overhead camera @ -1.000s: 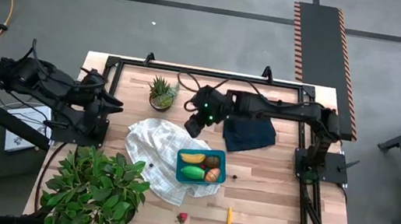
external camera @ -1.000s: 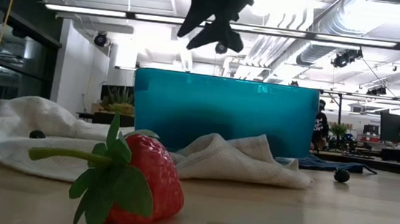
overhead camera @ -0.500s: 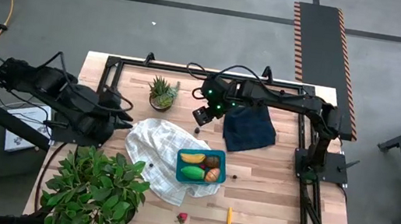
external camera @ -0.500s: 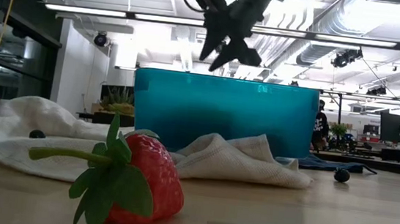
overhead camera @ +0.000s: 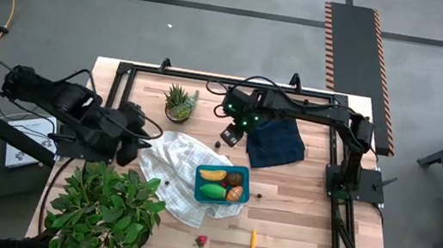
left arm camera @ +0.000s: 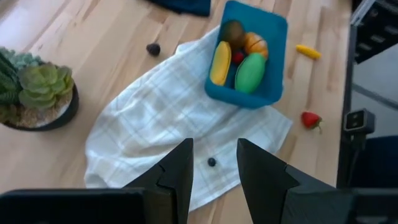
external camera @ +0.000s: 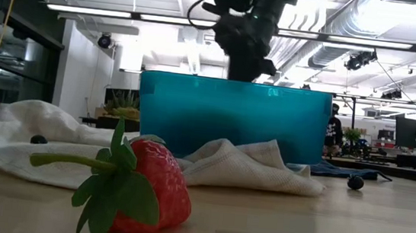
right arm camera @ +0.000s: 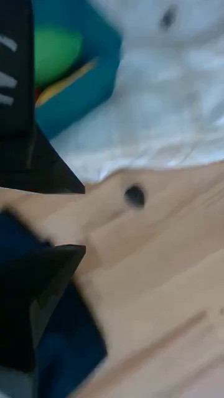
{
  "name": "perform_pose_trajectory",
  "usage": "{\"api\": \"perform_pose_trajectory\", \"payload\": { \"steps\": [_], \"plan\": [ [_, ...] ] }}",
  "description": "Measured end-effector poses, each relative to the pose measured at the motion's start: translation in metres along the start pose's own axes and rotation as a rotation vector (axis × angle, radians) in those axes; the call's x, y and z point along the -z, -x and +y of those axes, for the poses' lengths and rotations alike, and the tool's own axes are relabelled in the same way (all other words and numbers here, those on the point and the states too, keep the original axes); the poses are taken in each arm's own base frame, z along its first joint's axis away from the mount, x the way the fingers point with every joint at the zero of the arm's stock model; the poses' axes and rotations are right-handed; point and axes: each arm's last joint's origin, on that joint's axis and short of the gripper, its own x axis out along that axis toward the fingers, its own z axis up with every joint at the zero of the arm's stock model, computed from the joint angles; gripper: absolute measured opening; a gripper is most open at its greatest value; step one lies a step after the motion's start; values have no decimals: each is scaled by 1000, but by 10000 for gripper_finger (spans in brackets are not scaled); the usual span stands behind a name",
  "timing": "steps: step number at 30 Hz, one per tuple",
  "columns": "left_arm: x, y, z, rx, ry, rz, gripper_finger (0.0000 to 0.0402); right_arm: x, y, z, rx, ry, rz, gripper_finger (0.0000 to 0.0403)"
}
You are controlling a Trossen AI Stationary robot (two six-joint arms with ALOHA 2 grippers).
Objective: Pick and placing Produce into tupperware
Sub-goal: Put the left blueberry into the blue bin
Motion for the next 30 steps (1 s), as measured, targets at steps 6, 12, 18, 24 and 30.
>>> {"api": "perform_pose_trajectory", "payload": {
  "steps": [6,12,18,24,30],
  "plan": [
    [-11,-15,5,-29,119,45,111,15,1,-7,87,150,150,133],
    [-18,-24,13,-53,125,79,111,17,14,-8,132,207,123,133],
    [-21,-35,19,-24,123,110,111,24,32,-11,177,223,76,133],
    [-13,-50,24,-17,147,85,110,63,34,-27,158,132,34,133],
    [0,-63,30,-16,204,31,110,112,36,-41,35,-10,-21,133]
  ]
}}
